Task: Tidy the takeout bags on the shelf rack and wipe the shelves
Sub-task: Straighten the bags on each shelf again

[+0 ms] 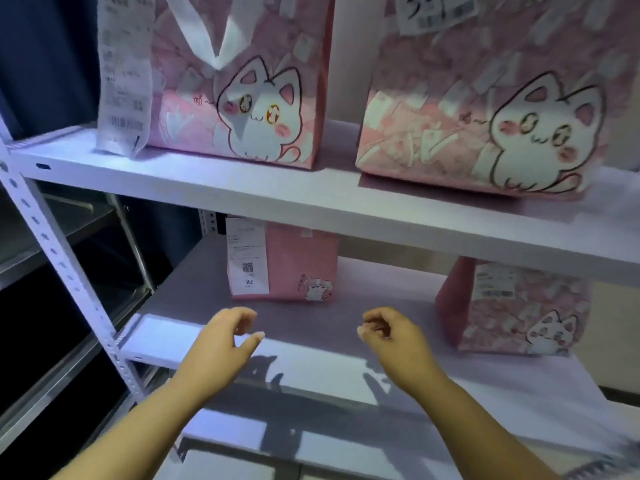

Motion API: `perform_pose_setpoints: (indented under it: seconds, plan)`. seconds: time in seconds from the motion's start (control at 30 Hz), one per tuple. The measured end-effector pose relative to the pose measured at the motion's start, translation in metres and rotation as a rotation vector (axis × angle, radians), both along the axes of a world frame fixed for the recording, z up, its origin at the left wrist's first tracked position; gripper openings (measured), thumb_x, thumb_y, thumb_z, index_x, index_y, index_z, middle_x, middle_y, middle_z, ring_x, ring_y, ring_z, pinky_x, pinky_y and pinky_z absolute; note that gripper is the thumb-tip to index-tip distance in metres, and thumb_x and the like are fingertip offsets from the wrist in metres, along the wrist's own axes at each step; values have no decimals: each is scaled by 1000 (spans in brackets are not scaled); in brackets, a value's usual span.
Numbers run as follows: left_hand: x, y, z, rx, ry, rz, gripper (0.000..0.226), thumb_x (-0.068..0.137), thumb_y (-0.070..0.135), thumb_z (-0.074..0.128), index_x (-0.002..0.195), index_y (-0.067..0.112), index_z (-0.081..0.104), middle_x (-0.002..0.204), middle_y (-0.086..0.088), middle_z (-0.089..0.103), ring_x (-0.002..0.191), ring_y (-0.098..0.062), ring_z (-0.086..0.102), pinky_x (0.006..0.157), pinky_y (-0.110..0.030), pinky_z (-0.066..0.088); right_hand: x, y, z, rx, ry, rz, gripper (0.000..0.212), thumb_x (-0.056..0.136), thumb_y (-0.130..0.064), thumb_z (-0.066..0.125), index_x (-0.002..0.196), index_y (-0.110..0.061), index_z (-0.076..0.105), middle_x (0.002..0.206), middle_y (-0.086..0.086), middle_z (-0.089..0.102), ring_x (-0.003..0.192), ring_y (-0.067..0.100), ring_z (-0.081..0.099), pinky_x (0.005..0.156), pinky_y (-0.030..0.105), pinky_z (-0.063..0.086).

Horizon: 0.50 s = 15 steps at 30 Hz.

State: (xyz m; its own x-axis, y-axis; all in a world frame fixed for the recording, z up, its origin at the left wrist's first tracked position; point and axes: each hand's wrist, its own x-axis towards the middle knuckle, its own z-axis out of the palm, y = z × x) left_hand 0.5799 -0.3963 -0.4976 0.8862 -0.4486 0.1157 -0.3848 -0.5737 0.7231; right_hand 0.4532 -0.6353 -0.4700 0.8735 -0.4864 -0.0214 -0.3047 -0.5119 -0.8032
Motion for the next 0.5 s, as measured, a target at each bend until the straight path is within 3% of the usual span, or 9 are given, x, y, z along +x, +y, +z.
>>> perform_pose_setpoints:
  seconds: [0.1, 0.2, 0.3, 0.37, 0.43, 0.5]
  plan:
    - [37, -10, -27, -9, -102, 33, 37, 83, 30, 66, 117, 20, 54, 103, 4, 51, 91, -7, 51, 81, -22, 37, 43, -7, -36, -85, -50, -38, 26, 86, -28, 63, 110, -25, 55, 101, -6, 61, 89, 13, 58, 72, 22, 43]
    - [72, -19, -53, -1, -115, 100, 48, 83, 34, 65, 124, 16, 49, 112, -5, 50, 97, -18, 54, 83, -27, 42, 83, -14, -69, -157, -114, -56, 31, 83, -28, 66, 110, -27, 51, 110, -1, 59, 94, 20, 59, 73, 29, 49]
    - [97, -26, -76, 5, -144, 117, 62, 82, 35, 64, 136, 19, 38, 123, -12, 49, 91, -28, 57, 85, -36, 50, 117, -20, -96, -243, -150, -98, 49, 81, -25, 68, 124, -16, 47, 123, 8, 53, 111, 26, 54, 92, 39, 46]
    - [107, -30, -89, -29, -159, 144, 75, 81, 34, 66, 143, 20, 26, 133, -13, 38, 104, -32, 53, 95, -39, 46, 131, -22, -111, -268, -197, -120, 63, 81, -26, 67, 135, -15, 38, 133, 8, 45, 121, 25, 46, 96, 34, 40]
    - [113, -34, -98, -93, -170, 146, 76, 79, 31, 69, 142, 19, 27, 135, -14, 37, 115, -31, 48, 101, -37, 42, 139, -22, -124, -291, -200, -144, 72, 79, -30, 66, 139, -18, 29, 136, 6, 39, 124, 24, 42, 90, 29, 37]
    - [120, -36, -105, -170, -170, 99, 68, 77, 27, 71, 135, 21, 35, 130, -13, 46, 113, -30, 52, 99, -42, 45, 146, -21, -135, -277, -211, -138, 68, 76, -31, 66, 134, -19, 32, 132, 5, 40, 117, 24, 44, 81, 28, 35]
